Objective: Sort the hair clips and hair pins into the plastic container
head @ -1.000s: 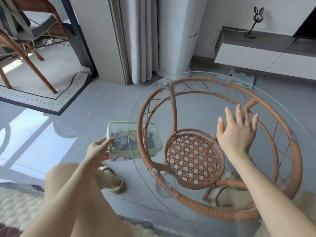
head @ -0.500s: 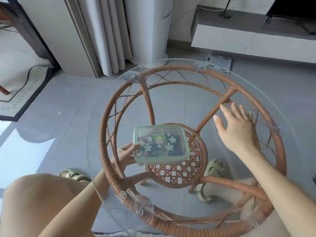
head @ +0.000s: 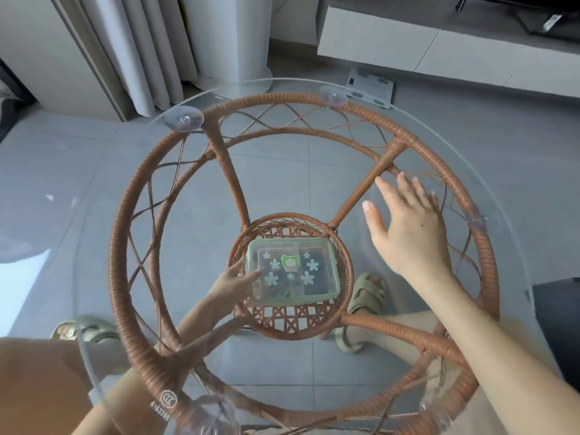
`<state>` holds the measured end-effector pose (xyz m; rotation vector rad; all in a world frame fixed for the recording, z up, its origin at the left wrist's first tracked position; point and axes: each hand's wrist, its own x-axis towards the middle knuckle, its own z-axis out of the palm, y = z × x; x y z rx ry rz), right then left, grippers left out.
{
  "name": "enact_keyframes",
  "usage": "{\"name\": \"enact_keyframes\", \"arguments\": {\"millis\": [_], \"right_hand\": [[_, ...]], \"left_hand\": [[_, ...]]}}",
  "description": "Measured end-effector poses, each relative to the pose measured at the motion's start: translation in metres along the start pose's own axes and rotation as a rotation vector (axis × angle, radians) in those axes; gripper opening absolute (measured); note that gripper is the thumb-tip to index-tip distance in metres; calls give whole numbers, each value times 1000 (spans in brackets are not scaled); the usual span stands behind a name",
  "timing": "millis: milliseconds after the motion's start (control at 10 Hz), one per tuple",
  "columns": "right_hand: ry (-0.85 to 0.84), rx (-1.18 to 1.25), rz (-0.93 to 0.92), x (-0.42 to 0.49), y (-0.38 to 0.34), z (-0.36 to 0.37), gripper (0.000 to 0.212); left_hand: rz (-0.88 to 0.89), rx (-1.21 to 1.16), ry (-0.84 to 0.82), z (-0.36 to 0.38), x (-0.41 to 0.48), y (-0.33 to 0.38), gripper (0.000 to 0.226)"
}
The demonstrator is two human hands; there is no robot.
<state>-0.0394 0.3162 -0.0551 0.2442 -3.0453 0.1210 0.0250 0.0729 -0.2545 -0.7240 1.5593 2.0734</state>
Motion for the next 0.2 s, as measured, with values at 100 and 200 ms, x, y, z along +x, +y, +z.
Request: {"name": "enact_keyframes", "arguments": {"millis": [100,200], "right_hand": [[5,15,-1,-1,0,-1,62],[10,21,2,-3,0,-4,62]], "left_hand": [[75,-10,50,-8,-3,13,50],[99,-39,109,-21,-12,16,63]]}}
